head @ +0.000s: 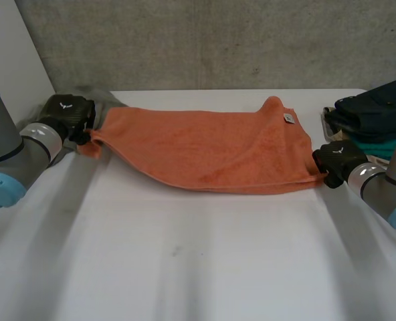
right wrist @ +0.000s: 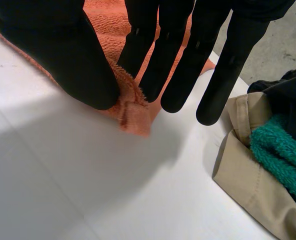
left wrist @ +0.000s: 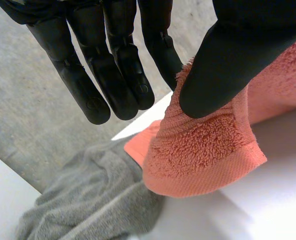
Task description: Fold the laundry.
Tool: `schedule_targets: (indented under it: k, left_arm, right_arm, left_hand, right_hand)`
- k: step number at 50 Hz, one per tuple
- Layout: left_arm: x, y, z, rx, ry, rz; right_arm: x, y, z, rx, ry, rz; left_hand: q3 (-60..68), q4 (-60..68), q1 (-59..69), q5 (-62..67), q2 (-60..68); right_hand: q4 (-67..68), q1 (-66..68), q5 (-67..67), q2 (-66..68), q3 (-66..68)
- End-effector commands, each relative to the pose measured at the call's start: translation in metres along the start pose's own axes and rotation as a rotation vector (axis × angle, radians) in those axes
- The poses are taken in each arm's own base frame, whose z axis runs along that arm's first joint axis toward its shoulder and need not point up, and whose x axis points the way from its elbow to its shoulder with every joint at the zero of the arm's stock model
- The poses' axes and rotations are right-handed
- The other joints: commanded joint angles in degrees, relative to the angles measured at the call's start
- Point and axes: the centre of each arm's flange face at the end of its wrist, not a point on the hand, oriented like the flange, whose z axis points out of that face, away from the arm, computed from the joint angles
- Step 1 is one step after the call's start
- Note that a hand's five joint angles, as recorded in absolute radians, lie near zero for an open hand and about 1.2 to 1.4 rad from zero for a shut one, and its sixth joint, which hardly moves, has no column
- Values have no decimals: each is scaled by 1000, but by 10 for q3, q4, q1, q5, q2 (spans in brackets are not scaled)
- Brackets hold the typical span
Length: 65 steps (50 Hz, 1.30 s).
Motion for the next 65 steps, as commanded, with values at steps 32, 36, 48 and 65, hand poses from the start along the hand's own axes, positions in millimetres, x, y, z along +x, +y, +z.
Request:
schedule_targets:
  k: [32,36,48,65]
  left_arm:
    - [18,10,-40,-407,292,339]
    - [17,6,-15,-376,229,300]
    - [25,17,46,-279,73,336]
    - [19,-20,65,-14,-84,307]
  right_arm:
    - [31,-38,-51,-177,68,-251]
    - [37,-38,-26,-149,153,-229]
    - [29,-56,37,82,299,-239]
    - [9,-50,59,54,447,-218]
  left_hand:
    - [117,112,141,133,114]
    - [117,112,141,133,114]
    - [117,112,141,133,114]
    - [-583,-588,-559,-567,-586]
  right_hand:
    - [116,146,129,122,121]
    - [116,146,129,122,121]
    - [116,146,129,122,121]
    - [-584,-554,-571,-578,-579]
